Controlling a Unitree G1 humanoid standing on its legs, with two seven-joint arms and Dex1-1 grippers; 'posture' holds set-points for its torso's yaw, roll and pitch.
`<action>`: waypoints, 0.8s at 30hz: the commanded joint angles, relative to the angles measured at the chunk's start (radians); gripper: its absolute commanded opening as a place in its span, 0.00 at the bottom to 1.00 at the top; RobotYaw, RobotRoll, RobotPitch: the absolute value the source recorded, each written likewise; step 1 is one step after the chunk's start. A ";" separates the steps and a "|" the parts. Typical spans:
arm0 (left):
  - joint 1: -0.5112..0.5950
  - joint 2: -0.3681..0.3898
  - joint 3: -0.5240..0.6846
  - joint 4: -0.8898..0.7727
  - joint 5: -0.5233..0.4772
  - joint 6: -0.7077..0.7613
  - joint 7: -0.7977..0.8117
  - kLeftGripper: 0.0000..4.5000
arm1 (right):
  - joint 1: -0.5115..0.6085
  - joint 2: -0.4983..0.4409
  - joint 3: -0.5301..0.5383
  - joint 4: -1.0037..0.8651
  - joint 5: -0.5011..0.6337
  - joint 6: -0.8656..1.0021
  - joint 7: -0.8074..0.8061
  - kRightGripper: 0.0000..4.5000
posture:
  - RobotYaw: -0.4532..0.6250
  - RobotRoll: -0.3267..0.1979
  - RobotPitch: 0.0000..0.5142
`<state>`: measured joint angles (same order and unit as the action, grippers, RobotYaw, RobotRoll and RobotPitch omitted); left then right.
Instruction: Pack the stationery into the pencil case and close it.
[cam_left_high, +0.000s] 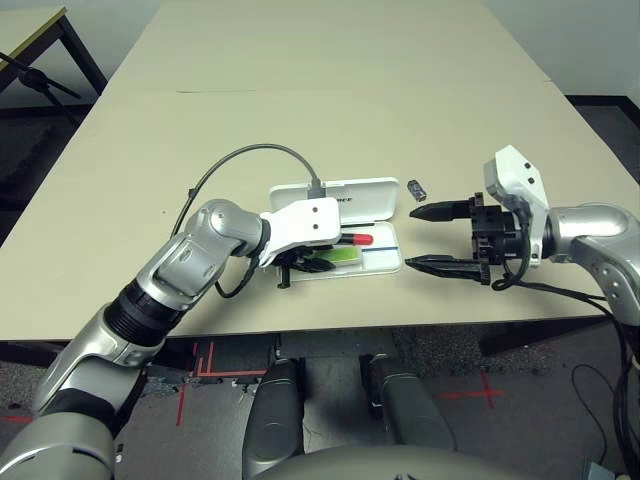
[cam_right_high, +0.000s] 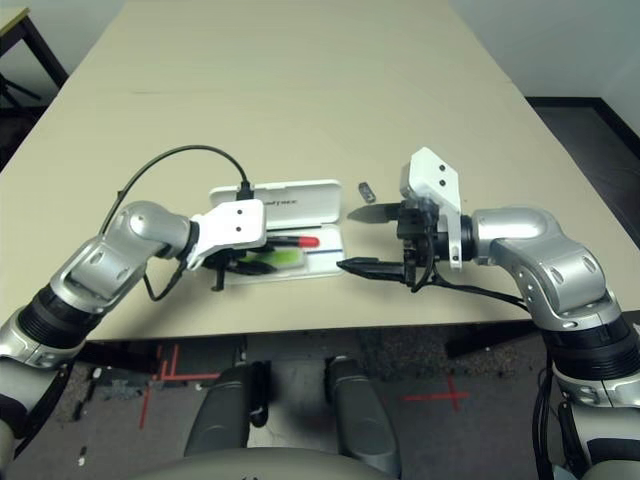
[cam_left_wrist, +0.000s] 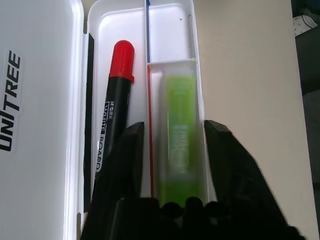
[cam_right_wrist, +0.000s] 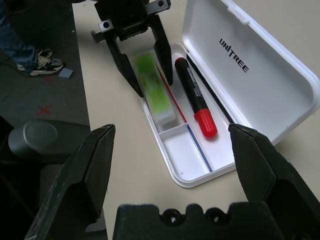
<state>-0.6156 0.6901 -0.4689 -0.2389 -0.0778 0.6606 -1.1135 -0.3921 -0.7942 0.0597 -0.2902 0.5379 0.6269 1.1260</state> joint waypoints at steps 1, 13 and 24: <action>0.010 0.028 0.032 -0.012 -0.015 0.004 -0.014 0.82 | 0.006 -0.002 0.006 -0.005 -0.009 -0.009 -0.003 1.00 | 0.34 0.62 0.28; 0.131 0.214 0.247 -0.098 -0.128 -0.078 -0.095 0.99 | 0.005 -0.015 -0.024 0.013 0.002 -0.007 0.003 1.00 | 0.34 0.62 0.27; 0.232 0.276 0.494 -0.157 -0.301 -0.065 -0.091 0.99 | 0.025 -0.029 -0.050 0.030 0.009 -0.001 0.004 1.00 | 0.36 0.62 0.29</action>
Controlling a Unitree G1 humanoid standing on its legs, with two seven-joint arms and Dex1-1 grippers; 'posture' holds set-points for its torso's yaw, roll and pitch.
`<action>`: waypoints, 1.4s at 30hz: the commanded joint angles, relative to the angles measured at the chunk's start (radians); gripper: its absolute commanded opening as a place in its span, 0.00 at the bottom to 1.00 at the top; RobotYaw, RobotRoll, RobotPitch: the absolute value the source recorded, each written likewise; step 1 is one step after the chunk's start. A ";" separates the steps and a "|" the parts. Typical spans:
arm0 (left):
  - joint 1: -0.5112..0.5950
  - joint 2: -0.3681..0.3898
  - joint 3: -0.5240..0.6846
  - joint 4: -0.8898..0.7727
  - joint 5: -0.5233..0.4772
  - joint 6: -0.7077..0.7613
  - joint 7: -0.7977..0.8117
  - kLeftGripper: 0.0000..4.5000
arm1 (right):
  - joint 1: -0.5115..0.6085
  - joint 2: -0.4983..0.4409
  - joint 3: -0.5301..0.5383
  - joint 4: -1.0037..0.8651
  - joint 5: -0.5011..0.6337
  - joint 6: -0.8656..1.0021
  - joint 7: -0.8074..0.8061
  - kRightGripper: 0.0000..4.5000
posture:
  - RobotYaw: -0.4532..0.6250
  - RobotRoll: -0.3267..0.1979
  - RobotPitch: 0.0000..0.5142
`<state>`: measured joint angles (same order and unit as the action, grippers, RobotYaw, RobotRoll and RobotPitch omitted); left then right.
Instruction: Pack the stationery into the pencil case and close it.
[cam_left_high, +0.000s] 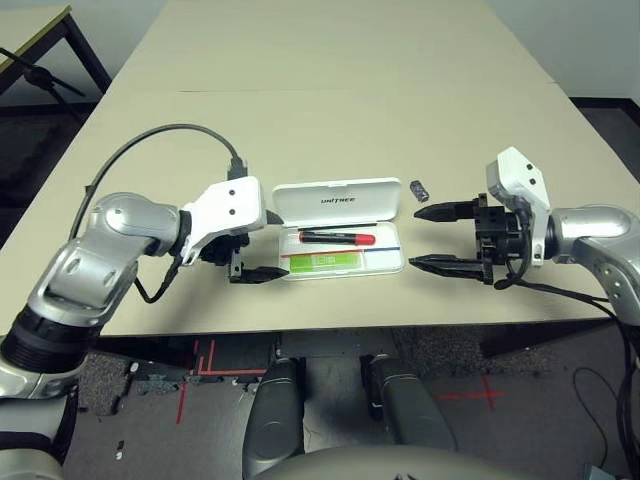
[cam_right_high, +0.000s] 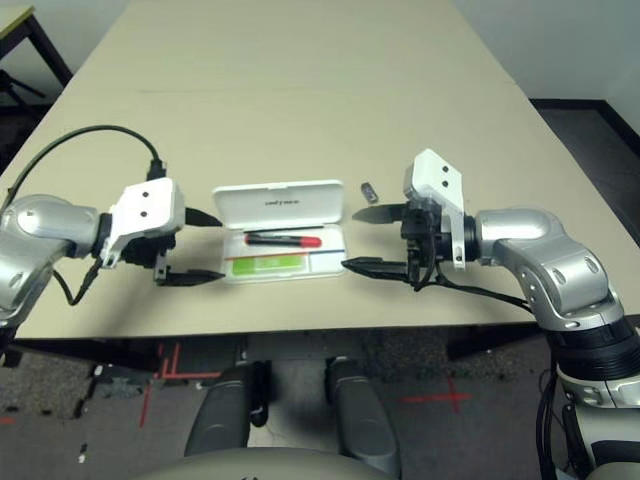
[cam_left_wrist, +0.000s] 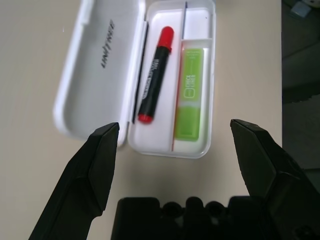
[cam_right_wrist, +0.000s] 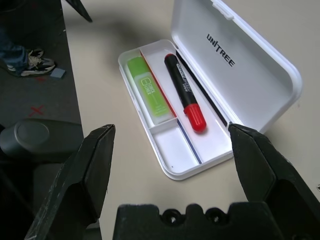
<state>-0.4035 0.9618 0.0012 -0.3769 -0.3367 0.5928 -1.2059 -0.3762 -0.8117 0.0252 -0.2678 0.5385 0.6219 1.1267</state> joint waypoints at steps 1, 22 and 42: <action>0.021 0.002 0.029 -0.022 -0.051 0.007 0.005 0.99 | 0.009 -0.013 -0.016 0.011 0.007 0.004 0.005 1.00 | 0.36 0.62 0.29; 0.027 0.011 0.027 -0.039 -0.099 -0.011 0.025 0.99 | -0.175 -0.109 -0.099 0.034 0.062 0.446 -0.233 1.00 | 0.36 0.62 0.30; 0.042 0.091 -0.027 -0.036 -0.037 -0.058 0.007 0.99 | -0.342 0.028 -0.029 0.232 -0.068 0.649 -0.527 1.00 | 0.36 0.62 0.29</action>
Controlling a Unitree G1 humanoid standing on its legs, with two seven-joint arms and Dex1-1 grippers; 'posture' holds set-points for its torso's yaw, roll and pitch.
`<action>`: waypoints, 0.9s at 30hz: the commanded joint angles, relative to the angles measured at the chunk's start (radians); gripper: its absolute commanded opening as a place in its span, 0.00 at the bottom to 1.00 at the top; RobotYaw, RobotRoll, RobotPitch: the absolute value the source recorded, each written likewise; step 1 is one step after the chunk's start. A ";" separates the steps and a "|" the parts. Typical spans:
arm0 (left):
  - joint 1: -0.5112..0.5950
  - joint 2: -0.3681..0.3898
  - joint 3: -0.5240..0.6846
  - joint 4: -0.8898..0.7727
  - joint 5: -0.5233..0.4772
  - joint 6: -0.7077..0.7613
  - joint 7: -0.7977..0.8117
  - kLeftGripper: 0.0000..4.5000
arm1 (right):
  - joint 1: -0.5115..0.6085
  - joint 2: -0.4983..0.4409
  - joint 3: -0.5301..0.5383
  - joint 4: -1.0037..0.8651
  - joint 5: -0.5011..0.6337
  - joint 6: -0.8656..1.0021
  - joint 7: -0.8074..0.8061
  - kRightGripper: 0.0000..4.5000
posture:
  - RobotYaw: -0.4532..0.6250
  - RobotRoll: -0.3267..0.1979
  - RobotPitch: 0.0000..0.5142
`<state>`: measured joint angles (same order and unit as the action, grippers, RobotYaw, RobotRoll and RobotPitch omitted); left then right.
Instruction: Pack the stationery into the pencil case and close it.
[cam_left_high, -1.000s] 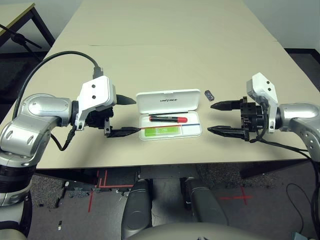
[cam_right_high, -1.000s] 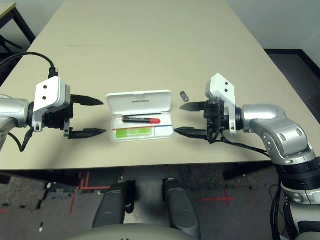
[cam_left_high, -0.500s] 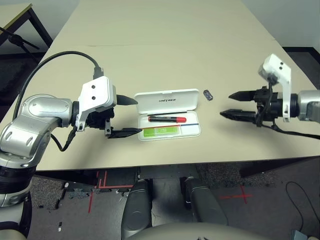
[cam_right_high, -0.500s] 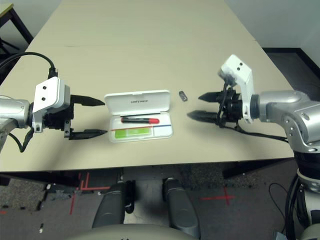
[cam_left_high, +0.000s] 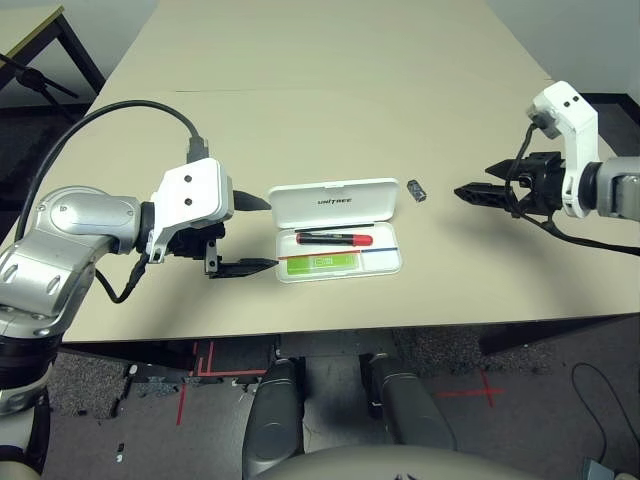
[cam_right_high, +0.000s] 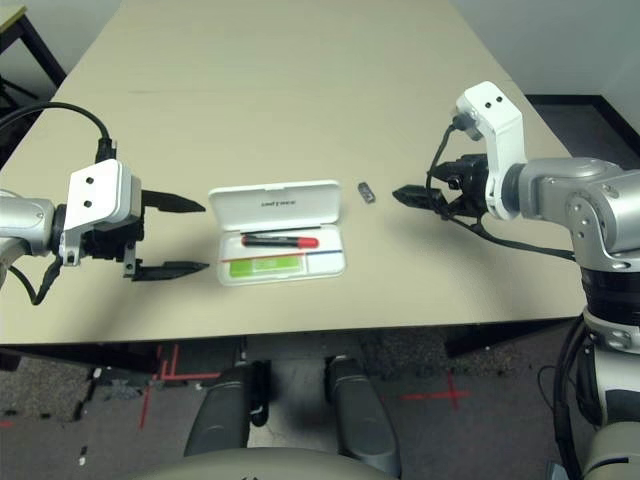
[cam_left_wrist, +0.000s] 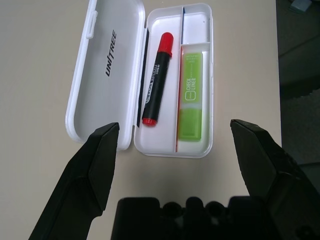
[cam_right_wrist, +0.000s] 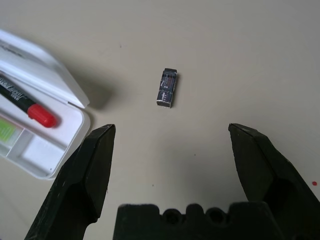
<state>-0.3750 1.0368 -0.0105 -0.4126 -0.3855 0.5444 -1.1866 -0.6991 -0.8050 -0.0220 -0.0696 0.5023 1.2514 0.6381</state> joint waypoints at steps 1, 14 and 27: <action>0.013 0.020 -0.019 0.000 0.014 -0.010 -0.015 0.99 | -0.031 0.038 0.029 0.055 -0.044 0.017 -0.053 1.00 | 0.36 0.62 0.29; 0.017 0.032 -0.035 0.004 0.032 -0.021 -0.020 0.99 | -0.167 0.205 0.125 0.332 -0.178 -0.125 -0.081 1.00 | 0.37 0.62 0.28; 0.027 0.033 -0.035 -0.017 0.030 -0.008 -0.014 0.99 | -0.231 0.306 0.195 0.574 -0.290 -0.265 -0.030 1.00 | 0.38 0.62 0.30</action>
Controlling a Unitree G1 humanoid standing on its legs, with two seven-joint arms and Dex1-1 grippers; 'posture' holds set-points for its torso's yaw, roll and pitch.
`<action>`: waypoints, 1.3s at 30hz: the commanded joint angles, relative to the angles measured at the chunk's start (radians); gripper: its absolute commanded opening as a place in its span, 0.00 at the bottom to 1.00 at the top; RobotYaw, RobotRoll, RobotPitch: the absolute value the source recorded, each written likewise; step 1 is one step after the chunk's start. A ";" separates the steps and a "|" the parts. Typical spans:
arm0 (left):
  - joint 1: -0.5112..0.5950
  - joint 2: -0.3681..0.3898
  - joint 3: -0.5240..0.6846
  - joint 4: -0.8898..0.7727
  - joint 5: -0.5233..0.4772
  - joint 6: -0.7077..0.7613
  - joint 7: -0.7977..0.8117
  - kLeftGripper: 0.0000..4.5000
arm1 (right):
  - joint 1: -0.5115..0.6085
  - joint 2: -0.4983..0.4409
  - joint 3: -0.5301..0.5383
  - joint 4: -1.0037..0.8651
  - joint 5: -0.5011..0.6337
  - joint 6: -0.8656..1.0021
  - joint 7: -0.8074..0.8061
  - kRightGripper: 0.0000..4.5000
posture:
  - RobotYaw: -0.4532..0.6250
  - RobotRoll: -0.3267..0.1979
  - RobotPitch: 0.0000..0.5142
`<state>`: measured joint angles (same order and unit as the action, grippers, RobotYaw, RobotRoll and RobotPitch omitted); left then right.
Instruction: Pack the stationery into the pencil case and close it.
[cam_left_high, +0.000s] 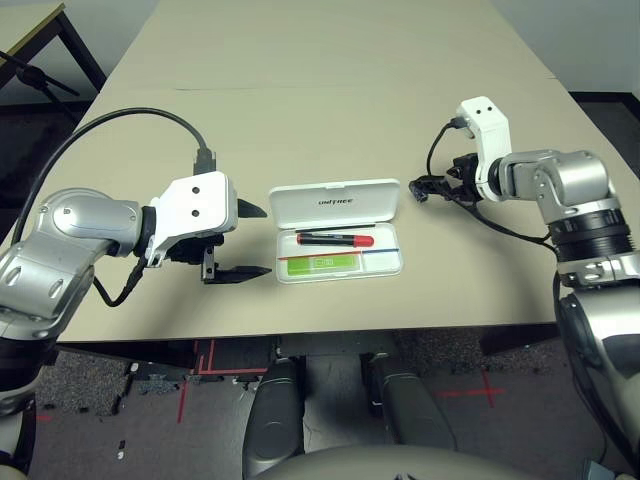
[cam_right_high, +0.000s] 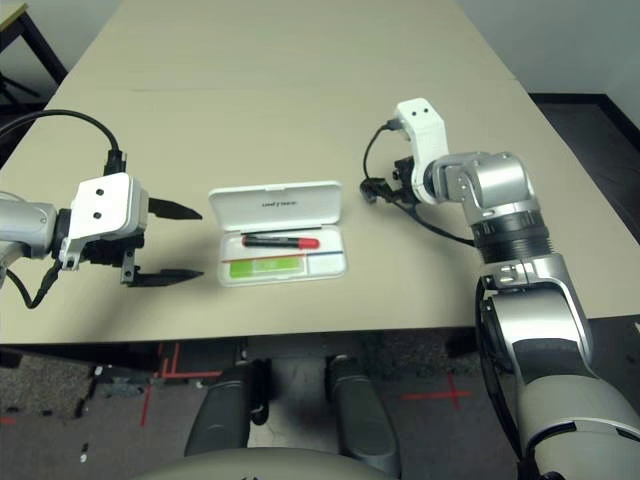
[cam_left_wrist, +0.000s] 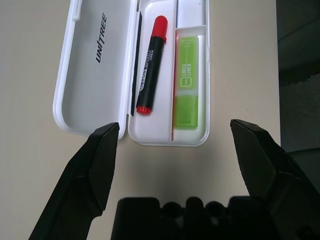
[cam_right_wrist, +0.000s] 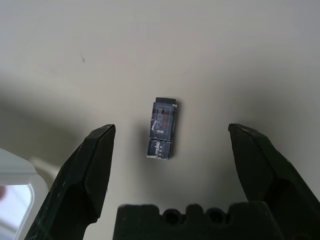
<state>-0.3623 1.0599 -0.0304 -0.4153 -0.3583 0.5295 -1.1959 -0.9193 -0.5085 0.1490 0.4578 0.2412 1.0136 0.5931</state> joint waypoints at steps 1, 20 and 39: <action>0.014 0.010 -0.015 -0.016 0.002 0.008 -0.005 0.99 | -0.011 0.014 0.025 0.059 -0.037 -0.035 0.019 1.00 | 0.38 0.62 0.30; -0.001 0.007 -0.032 -0.007 0.005 0.008 -0.010 1.00 | 0.006 0.046 0.010 0.145 -0.102 -0.132 0.039 0.87 | 0.38 0.62 0.30; -0.009 0.014 -0.053 0.001 0.019 0.003 -0.018 1.00 | 0.074 -0.061 0.042 0.062 -0.144 -0.276 0.218 0.06 | 0.37 0.62 0.29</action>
<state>-0.3708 1.0637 -0.0636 -0.4158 -0.3509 0.5373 -1.2021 -0.8640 -0.5382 0.1852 0.5486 0.1089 0.7545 0.7760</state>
